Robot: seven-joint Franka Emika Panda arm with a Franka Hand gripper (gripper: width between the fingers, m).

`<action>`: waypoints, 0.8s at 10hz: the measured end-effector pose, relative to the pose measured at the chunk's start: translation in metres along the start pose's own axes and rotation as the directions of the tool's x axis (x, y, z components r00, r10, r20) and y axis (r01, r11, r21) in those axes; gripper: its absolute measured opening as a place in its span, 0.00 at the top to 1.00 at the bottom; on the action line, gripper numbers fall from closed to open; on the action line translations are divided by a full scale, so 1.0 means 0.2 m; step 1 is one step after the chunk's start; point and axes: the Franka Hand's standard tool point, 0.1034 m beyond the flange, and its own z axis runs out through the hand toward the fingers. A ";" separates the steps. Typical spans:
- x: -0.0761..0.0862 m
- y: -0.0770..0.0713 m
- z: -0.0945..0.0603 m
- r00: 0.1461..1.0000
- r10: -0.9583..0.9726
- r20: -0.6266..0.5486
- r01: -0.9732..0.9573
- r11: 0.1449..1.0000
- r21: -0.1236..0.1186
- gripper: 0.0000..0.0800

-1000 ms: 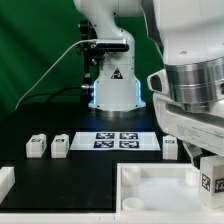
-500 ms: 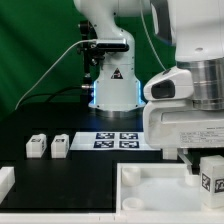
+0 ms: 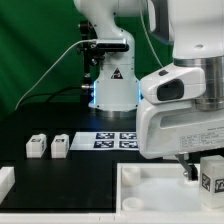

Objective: Assemble one leg

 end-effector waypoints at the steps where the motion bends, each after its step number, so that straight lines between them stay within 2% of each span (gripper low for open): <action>1: 0.00 -0.01 0.00 0.994 0.111 0.001 -0.111 0.994 0.005 0.55; 2: 0.00 0.01 0.00 0.977 0.214 0.001 -0.214 0.977 0.001 0.62; 4: 0.00 0.01 0.00 0.920 0.391 0.002 -0.391 0.920 0.006 0.62; 6: 0.01 0.03 -0.01 0.629 0.778 0.012 -0.778 0.629 0.009 0.62; 7: 0.01 0.01 -0.01 0.406 0.914 0.021 -0.914 0.406 -0.006 0.62; 8: 0.01 0.00 0.01 0.178 0.983 0.041 -0.984 0.179 -0.006 0.62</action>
Offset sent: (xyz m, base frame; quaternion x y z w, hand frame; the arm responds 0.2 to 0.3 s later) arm 0.0000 0.0000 0.0000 0.0000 0.0000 0.1790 0.9838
